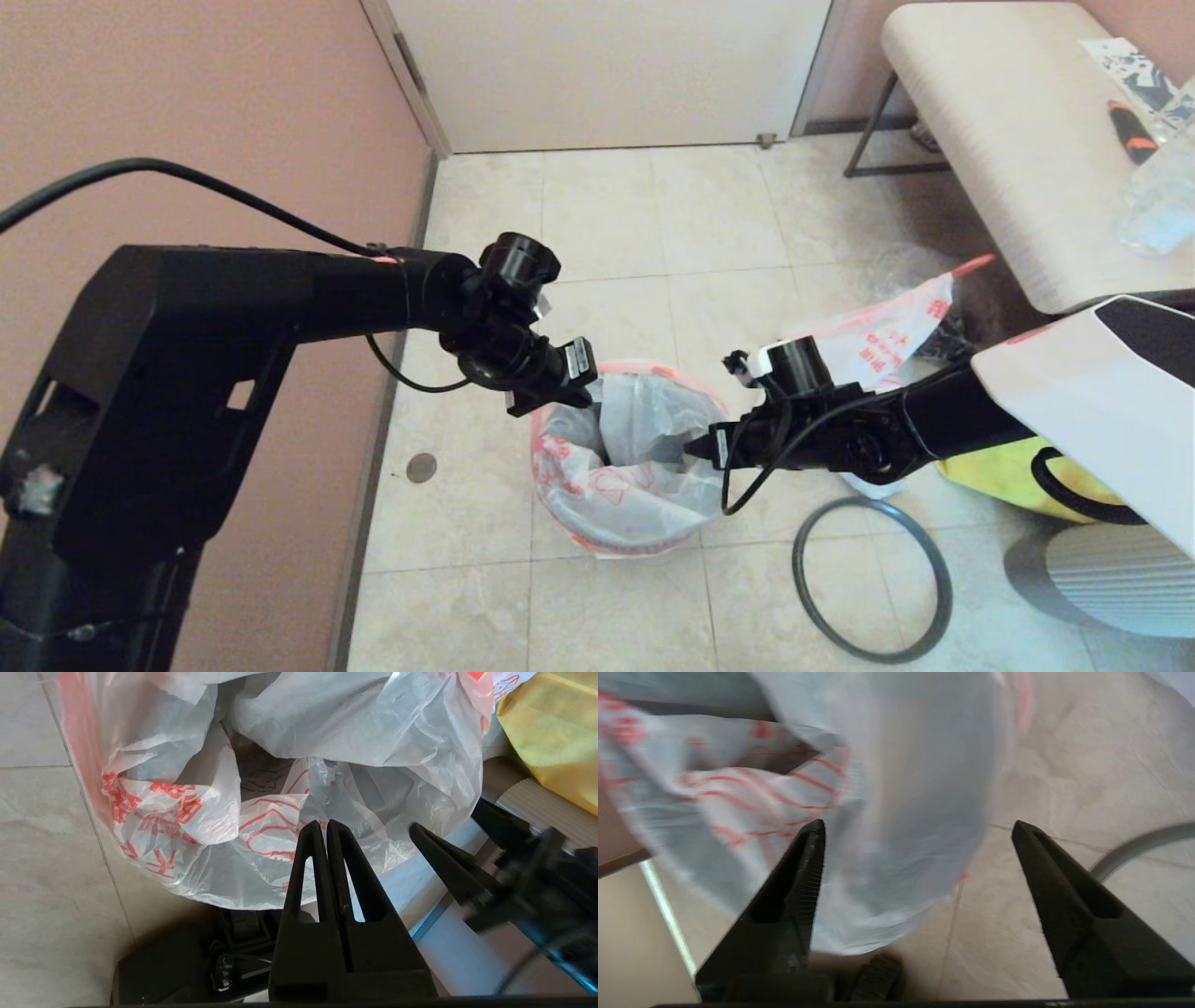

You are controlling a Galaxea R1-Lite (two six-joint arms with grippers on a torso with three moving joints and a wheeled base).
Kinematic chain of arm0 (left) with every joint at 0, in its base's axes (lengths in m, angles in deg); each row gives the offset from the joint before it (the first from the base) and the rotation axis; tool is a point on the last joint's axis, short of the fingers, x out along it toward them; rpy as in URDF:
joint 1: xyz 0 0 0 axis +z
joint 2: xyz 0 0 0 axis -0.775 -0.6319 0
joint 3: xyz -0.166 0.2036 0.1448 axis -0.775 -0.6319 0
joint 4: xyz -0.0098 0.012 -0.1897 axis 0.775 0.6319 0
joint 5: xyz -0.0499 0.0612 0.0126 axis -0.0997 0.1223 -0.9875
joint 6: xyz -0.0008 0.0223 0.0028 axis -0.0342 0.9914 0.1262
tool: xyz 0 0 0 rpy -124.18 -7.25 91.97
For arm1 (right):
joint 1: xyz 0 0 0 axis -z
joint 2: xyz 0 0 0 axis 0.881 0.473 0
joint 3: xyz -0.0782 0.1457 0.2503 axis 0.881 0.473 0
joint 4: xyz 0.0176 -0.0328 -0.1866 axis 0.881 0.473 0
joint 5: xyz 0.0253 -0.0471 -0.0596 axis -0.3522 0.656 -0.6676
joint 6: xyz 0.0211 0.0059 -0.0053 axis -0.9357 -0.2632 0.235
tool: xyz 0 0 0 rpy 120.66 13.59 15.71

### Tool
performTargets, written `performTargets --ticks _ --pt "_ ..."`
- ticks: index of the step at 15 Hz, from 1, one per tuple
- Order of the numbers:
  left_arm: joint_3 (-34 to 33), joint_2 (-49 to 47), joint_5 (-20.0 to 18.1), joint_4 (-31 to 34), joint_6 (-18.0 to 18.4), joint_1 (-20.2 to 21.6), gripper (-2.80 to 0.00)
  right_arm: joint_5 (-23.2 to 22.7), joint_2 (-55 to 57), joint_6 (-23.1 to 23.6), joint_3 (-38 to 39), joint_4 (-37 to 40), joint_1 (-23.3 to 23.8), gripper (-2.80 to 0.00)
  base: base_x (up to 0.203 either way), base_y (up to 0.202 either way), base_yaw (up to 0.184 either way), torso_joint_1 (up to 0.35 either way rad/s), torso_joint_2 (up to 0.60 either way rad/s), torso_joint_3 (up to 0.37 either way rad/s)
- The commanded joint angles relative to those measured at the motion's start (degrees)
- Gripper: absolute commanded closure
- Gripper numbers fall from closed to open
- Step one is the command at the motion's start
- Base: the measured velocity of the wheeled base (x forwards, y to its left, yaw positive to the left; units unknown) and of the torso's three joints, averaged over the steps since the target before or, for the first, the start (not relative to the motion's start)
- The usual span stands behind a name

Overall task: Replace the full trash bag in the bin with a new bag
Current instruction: Put the new garbage bag on the trash can

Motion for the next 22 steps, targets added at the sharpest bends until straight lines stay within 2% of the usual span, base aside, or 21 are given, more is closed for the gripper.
performTargets --ticks 1,5,6,10,12,14,16,22 --pt "-0.1 0.1 -0.1 0.2 -0.2 -0.2 0.0 -0.8 -2.8 -0.2 1.1 -0.3 0.1 -2.8 0.0 0.0 0.0 0.0 0.0 0.0" --pt "0.0 0.7 0.0 0.1 -0.2 0.1 0.0 -1.8 -7.6 -1.2 2.2 -3.3 -0.3 -2.8 0.0 0.0 0.0 0.0 0.0 0.0" --pt "0.0 0.8 0.0 0.0 -0.2 0.2 0.0 -2.5 -7.3 -1.2 0.5 -4.3 -0.3 0.0 0.0 0.0 0.0 0.0 0.0 0.0" --pt "0.0 0.7 0.2 -1.7 -0.7 1.6 0.0 -2.7 0.1 -0.4 -15.9 -1.0 -0.8 0.0 0.0 0.0 0.0 0.0 0.0 0.0" --pt "0.0 0.6 0.2 -2.5 -0.8 2.1 0.0 -2.7 5.7 0.2 -26.9 3.9 -1.0 0.0 0.0 0.0 0.0 0.0 0.0 0.0" --pt "0.0 0.3 0.2 -3.0 -0.7 2.3 0.0 -2.6 11.4 1.7 -34.0 8.6 -1.1 0.0 0.0 0.0 0.0 0.0 0.0 0.0" --pt "0.0 -0.2 0.0 -3.0 -0.7 2.3 0.0 -2.3 14.2 5.0 -34.7 10.0 -1.2 0.0 0.0 0.0 0.0 0.0 0.0 0.0" --pt "0.0 -0.2 -0.2 -3.3 -0.9 2.4 0.0 -2.3 14.4 5.1 -34.7 7.2 -0.4 0.0 0.0 0.0 0.0 0.0 0.0 0.0"
